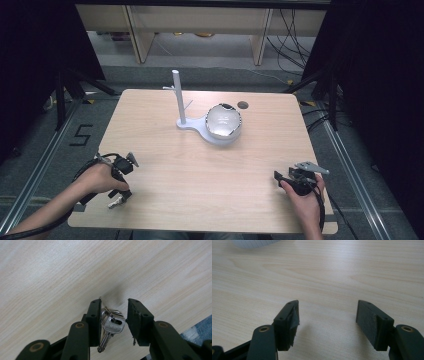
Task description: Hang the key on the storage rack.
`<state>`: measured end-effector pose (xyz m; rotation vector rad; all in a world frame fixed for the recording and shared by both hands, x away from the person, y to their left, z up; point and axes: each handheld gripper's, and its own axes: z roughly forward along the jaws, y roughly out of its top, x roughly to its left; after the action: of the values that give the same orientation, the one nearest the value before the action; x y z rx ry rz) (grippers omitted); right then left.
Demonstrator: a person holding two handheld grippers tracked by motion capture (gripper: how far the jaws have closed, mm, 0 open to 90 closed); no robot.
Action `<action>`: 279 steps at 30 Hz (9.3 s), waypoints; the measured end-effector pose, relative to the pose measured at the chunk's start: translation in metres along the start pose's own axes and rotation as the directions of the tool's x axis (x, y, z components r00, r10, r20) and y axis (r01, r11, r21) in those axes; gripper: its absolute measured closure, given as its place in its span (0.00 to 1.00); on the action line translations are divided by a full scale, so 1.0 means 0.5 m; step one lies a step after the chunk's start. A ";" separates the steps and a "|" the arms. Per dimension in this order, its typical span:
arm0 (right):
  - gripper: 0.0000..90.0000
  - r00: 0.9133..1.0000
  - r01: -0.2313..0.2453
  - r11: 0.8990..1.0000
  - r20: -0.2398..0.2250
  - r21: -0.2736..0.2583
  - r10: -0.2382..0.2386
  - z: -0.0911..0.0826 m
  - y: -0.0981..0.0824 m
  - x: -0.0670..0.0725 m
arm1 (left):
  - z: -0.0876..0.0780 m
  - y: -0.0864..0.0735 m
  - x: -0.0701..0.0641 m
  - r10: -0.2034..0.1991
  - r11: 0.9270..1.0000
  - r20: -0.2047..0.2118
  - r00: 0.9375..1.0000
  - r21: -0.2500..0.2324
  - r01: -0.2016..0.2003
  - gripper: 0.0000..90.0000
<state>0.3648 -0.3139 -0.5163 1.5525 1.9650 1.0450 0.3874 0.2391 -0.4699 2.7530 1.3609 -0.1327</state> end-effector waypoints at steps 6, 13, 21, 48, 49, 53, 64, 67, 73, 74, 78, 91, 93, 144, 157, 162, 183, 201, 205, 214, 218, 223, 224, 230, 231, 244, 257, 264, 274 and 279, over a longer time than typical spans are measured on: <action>0.40 1.000 -0.005 1.000 -0.009 -0.002 0.005 0.000 0.000 0.000 | 0.007 0.010 -0.006 0.010 1.000 -0.018 1.000 0.013 -0.010 0.75; 0.40 1.000 -0.008 1.000 -0.001 0.000 0.008 0.000 0.000 0.000 | 0.009 0.015 -0.007 -0.003 0.999 -0.032 0.999 0.036 0.004 0.80; 0.40 1.000 -0.002 1.000 -0.003 0.002 0.002 0.001 0.000 0.000 | 0.010 0.019 -0.007 0.002 0.999 -0.043 0.999 0.054 0.000 0.84; 0.40 1.000 -0.004 1.000 -0.016 -0.006 0.004 0.002 0.000 -0.002 | 0.016 0.019 -0.011 0.053 0.997 -0.061 0.997 0.063 -0.049 0.96; 0.40 1.000 -0.005 1.000 -0.009 0.002 0.005 0.001 0.001 -0.001 | 0.015 0.019 -0.011 0.064 0.996 -0.061 0.996 0.068 -0.060 0.97; 0.40 1.000 -0.005 1.000 -0.013 0.002 0.005 0.001 0.001 -0.001 | 0.012 0.018 -0.009 0.095 0.993 -0.066 0.993 0.074 -0.091 0.98; 0.41 0.999 -0.042 0.999 0.005 0.022 0.042 -0.001 0.000 0.008 | -0.041 0.005 -0.012 0.083 0.988 -0.101 0.991 -0.119 -0.095 0.98; 0.41 1.000 0.006 1.000 -0.004 -0.001 -0.006 0.004 0.000 0.000 | -0.068 0.006 -0.009 0.103 0.976 -0.136 0.985 -0.177 -0.127 0.98; 0.41 1.000 0.004 1.000 0.000 0.005 -0.004 0.004 0.000 0.001 | -0.115 0.017 0.000 0.047 0.914 -0.178 0.983 -0.390 -0.114 0.98; 0.41 1.000 0.005 1.000 0.000 0.012 -0.005 0.003 0.000 0.001 | -0.115 0.017 0.000 0.047 0.914 -0.178 0.983 -0.390 -0.114 0.98; 0.41 1.000 0.010 1.000 -0.002 -0.007 -0.010 0.006 0.000 -0.001 | -0.138 0.031 0.009 -0.011 0.862 -0.183 0.983 -0.500 -0.083 0.98; 0.41 1.000 0.000 1.000 -0.011 0.001 0.000 -0.001 0.000 0.001 | -0.176 0.079 0.022 -0.082 0.748 -0.138 0.987 -0.663 -0.030 0.98; 0.41 1.000 -0.002 1.000 -0.012 -0.003 0.002 -0.001 0.000 0.000 | -0.181 0.088 0.028 -0.102 0.724 -0.128 0.987 -0.689 -0.015 0.98; 0.40 1.000 0.008 1.000 -0.015 -0.008 -0.008 0.003 0.000 -0.002 | -0.252 0.276 0.080 -0.300 0.400 0.033 0.953 -0.903 0.157 0.98; 0.41 1.000 0.007 1.000 -0.022 0.013 -0.007 0.004 0.001 -0.003 | -0.269 0.301 0.061 -0.282 0.404 0.002 0.959 -0.907 0.121 0.98; 0.41 1.000 0.006 1.000 -0.024 0.023 -0.005 0.003 0.002 -0.004 | -0.270 0.305 0.061 -0.279 0.409 -0.005 0.960 -0.905 0.114 0.98; 0.41 1.000 0.004 1.000 -0.024 0.025 -0.004 0.003 0.002 -0.004 | -0.274 0.328 0.027 -0.276 0.432 -0.109 0.955 -0.901 0.022 0.98; 0.41 1.000 0.004 1.000 -0.025 0.025 -0.003 0.003 0.002 -0.004 | -0.264 0.347 0.012 -0.265 0.448 -0.152 0.952 -0.894 -0.019 0.98; 0.41 1.000 -0.001 1.000 -0.028 0.016 0.002 0.004 0.002 -0.004 | -0.268 0.346 0.013 -0.271 0.428 -0.154 0.950 -0.903 -0.024 0.99; 0.40 1.000 0.005 1.000 -0.024 0.025 -0.004 0.003 0.002 -0.004 | -0.281 0.316 0.019 -0.269 0.388 -0.147 0.952 -0.921 -0.033 0.99; 0.40 1.000 0.005 1.000 -0.025 0.024 -0.004 0.003 0.002 -0.004 | -0.289 0.289 0.018 -0.266 0.357 -0.157 0.951 -0.933 -0.054 0.97; 0.40 1.000 0.009 1.000 -0.023 0.024 -0.009 0.004 0.002 -0.002 | -0.296 0.253 0.019 -0.265 0.345 -0.158 0.951 -0.937 -0.060 0.92; 0.40 1.000 0.007 1.000 -0.021 0.001 -0.007 0.007 0.001 -0.002 | -0.296 0.246 0.019 -0.261 0.342 -0.143 0.955 -0.939 -0.047 0.91; 0.40 1.000 0.010 1.000 -0.008 0.011 -0.010 0.005 0.001 -0.001 | -0.292 0.203 0.020 -0.252 0.347 -0.123 0.960 -0.937 -0.029 0.87; 0.40 1.000 0.009 1.000 -0.007 0.014 -0.009 0.004 0.001 -0.001 | -0.291 0.195 0.019 -0.250 0.347 -0.114 0.962 -0.938 -0.022 0.85; 0.40 1.000 0.009 1.000 -0.004 0.015 -0.009 0.003 0.001 0.000 | -0.279 0.112 -0.001 -0.231 0.334 -0.117 0.966 -0.942 -0.034 0.65; 0.40 0.999 -0.043 0.999 -0.011 0.019 0.043 0.000 0.000 0.010 | -0.256 0.047 -0.018 -0.240 0.335 -0.160 0.958 -0.939 -0.073 0.54; 0.40 1.000 0.006 1.000 -0.012 -0.005 -0.006 0.002 0.000 0.003 | -0.250 0.008 -0.021 -0.251 0.322 -0.181 0.951 -0.942 -0.094 0.50; 0.40 1.000 0.005 1.000 -0.002 -0.006 -0.005 -0.003 0.000 0.003 | -0.236 -0.054 -0.023 -0.274 0.306 -0.229 0.934 -0.941 -0.141 0.47; 0.40 0.999 -0.042 0.999 0.000 -0.006 0.042 -0.004 -0.002 0.012 | -0.196 -0.087 -0.021 -0.286 0.312 -0.231 0.930 -0.940 -0.137 0.46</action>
<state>0.3611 -0.3087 -0.5151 1.5973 1.9352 1.0665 0.3510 0.2669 -0.3721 1.6532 1.0371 0.9438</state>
